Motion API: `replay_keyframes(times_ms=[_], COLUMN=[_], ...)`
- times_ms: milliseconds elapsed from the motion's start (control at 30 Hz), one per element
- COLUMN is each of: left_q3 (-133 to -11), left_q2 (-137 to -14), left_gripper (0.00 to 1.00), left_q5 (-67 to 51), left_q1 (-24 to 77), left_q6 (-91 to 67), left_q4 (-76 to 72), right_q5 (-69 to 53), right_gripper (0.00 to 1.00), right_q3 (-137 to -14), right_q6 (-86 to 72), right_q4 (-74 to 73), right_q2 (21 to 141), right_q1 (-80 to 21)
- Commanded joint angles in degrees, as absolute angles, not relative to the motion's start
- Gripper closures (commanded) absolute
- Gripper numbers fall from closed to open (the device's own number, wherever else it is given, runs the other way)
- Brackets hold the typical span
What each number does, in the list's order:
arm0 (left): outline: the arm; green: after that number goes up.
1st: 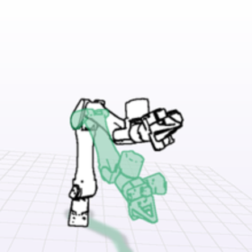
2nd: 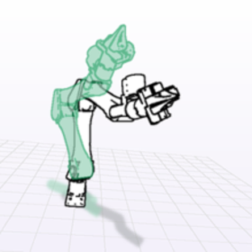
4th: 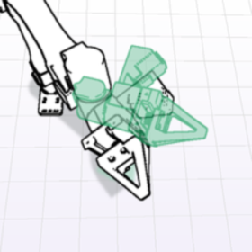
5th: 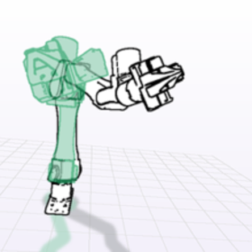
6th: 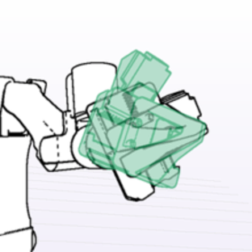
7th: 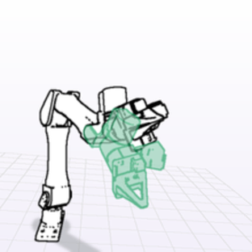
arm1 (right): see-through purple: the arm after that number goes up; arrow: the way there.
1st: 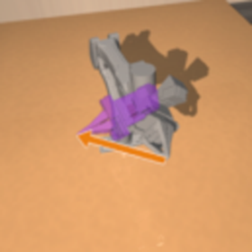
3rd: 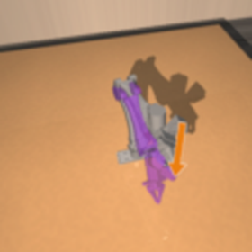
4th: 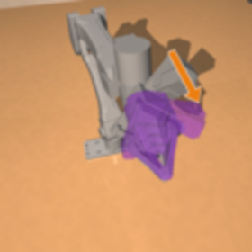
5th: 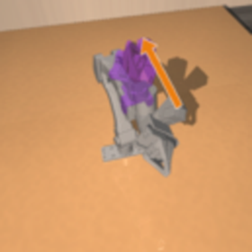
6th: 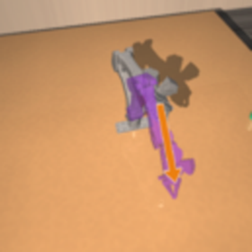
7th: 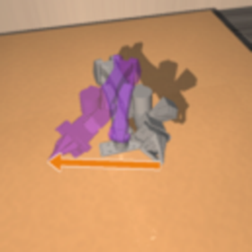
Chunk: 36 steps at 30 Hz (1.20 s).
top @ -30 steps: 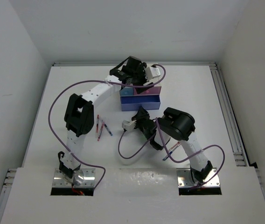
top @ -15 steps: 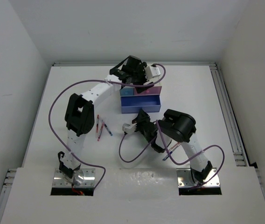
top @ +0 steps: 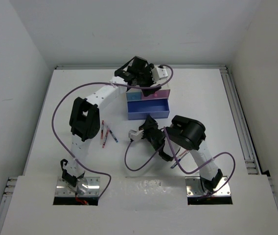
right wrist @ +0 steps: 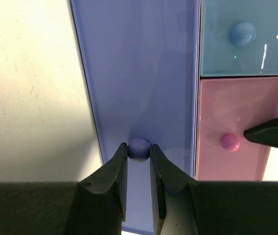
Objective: Sort the stationery into containers
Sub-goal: Open the drawer
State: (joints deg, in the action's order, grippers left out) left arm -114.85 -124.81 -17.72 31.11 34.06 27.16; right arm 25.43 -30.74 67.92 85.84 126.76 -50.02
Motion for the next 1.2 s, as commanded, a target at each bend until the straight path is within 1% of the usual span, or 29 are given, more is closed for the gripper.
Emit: replay_keyframes(times_ms=[0,33,67,100,200,300,367,633,733,767,900,933,1000,1067,1100,1133,1167], left_q3=[-117.0,-116.9,-116.5,-116.0,-113.2,-112.4,-111.9,-108.6,-109.2,-109.2,-109.9,-109.9,-109.2,-105.3,-103.1,-97.5,-94.2], left_q2=[-128.0,-128.0,-127.5,-127.2,-125.3,-124.4,-123.5,-117.5,-113.4,-112.3,-104.3,-102.8,-97.6,-94.0,-90.0,-87.7,-85.5], left_gripper=[0.14,0.14,0.14,0.14,0.13,0.13,0.13,0.13,0.13,0.13,0.13,0.13,0.13,0.13,0.13,0.13,0.13], left_q5=[-12.2,-12.6,-12.9,-13.3,-14.1,-14.5,-15.1,-17.4,-17.8,-17.2,-12.9,-12.0,-8.4,-4.2,-1.4,-0.4,4.2], left_q1=[26.2,26.1,26.1,26.0,26.5,27.2,27.5,28.4,28.5,28.5,27.2,26.8,25.3,24.5,23.7,23.4,23.2], left_q6=[33.8,33.7,33.3,33.0,32.2,31.9,31.5,28.8,23.0,20.8,7.7,6.1,2.1,0.5,-2.3,-2.9,-3.6], left_q4=[24.2,24.3,24.2,24.1,21.9,21.8,21.8,20.8,19.9,19.1,17.4,18.0,20.5,22.8,24.8,25.6,26.0], right_q5=[23.6,23.6,23.6,23.6,23.9,24.8,25.2,27.2,30.4,32.9,40.0,41.5,45.6,48.5,49.7,49.6,49.1], right_gripper=[0.93,0.84,0.63,0.55,0.37,0.32,0.31,0.42,0.43,0.43,0.43,0.44,0.44,0.45,0.45,0.45,0.44], right_q3=[-28.8,-28.7,-28.7,-28.6,-28.8,-29.0,-28.8,-26.8,-27.2,-27.9,-29.8,-30.0,-29.5,-26.8,-25.4,-22.1,-20.3], right_q6=[64.0,64.1,64.0,64.0,64.0,64.0,63.9,62.8,60.6,58.5,50.8,47.5,45.3,47.5,48.7,50.2,50.4], right_q4=[94.0,94.0,94.0,94.0,93.8,93.7,93.7,93.9,91.8,88.7,77.7,72.2,68.2,69.3,69.9,70.3,70.2], right_q2=[128.4,128.2,128.2,127.8,127.4,127.2,126.3,120.0,115.2,111.9,101.0,95.7,90.7,86.5,85.4,84.3,82.3], right_q1=[-51.8,-51.8,-51.8,-51.8,-51.8,-51.9,-51.8,-53.1,-54.0,-54.1,-54.1,-53.9,-53.6,-53.4,-53.4,-52.3,-51.5])
